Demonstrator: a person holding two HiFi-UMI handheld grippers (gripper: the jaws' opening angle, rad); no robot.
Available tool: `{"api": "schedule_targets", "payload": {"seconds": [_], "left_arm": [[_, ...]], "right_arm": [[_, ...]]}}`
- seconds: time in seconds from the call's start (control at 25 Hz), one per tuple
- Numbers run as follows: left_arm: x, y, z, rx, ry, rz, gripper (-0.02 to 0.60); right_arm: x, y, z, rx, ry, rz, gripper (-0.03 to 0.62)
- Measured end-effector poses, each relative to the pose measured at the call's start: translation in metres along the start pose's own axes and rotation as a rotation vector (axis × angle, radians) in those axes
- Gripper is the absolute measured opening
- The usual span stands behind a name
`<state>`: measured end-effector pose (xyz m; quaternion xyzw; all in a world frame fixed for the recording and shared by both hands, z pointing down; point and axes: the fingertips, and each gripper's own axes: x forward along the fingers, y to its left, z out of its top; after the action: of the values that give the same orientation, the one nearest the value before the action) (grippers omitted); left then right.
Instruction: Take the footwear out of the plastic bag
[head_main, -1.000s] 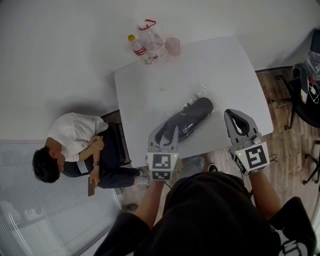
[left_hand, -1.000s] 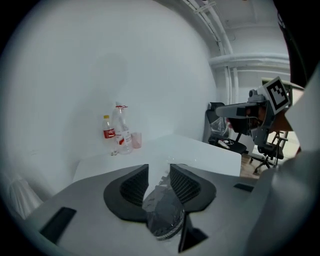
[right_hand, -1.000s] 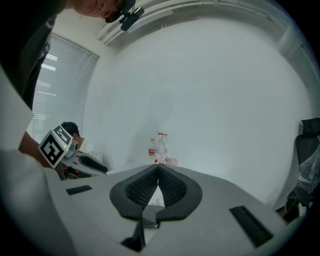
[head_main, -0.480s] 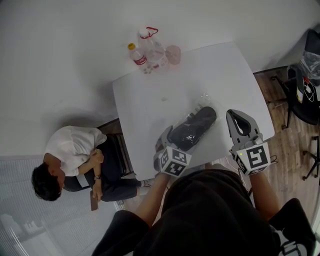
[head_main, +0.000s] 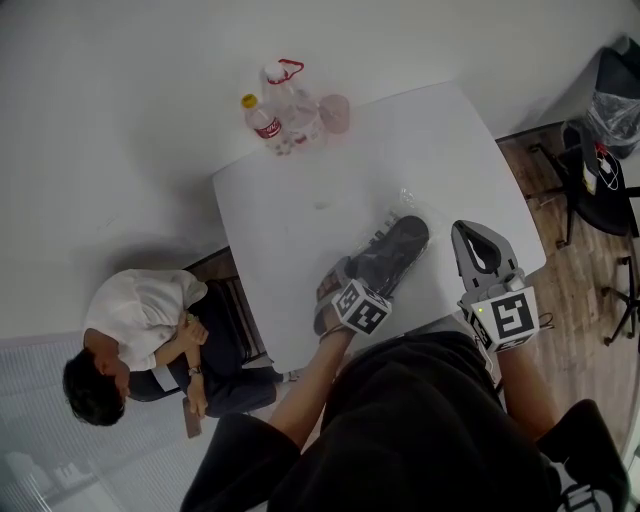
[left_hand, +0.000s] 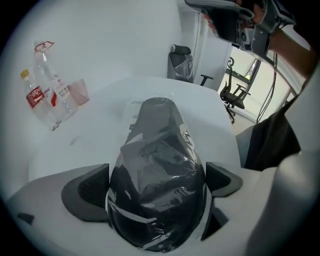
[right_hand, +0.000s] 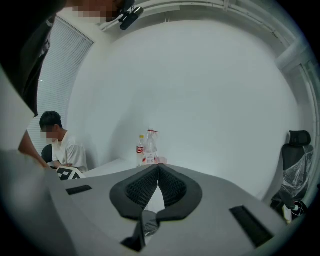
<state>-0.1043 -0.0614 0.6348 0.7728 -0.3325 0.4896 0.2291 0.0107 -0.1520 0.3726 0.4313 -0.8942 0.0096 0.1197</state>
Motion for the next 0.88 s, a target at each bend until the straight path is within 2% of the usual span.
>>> {"api": "schedule_targets", "payload": {"seconds": [0.24,0.56,0.68,0.8,0.88], "left_arm": [[0.007,-0.001,-0.004,0.003,0.052,0.004,0.575],[0.013,0.0,-0.004,-0.019,0.132,-0.056,0.575],[0.01,-0.004,-0.001,0.01,0.112,-0.046,0.574],[0.006,-0.007,0.0,0.089,0.075,-0.029,0.568],[0.004,-0.009,0.001,0.115,0.049,-0.038,0.56]], "right_arm": [[0.001,-0.005,-0.009,-0.005,0.007,0.004,0.018],[0.024,-0.012,-0.016,0.021,0.004,0.042,0.02],[0.025,-0.015,-0.016,0.023,0.005,0.046,0.018],[0.025,-0.017,-0.013,0.027,-0.014,0.043,0.018],[0.023,-0.019,-0.014,0.017,-0.012,0.038,0.018]]}}
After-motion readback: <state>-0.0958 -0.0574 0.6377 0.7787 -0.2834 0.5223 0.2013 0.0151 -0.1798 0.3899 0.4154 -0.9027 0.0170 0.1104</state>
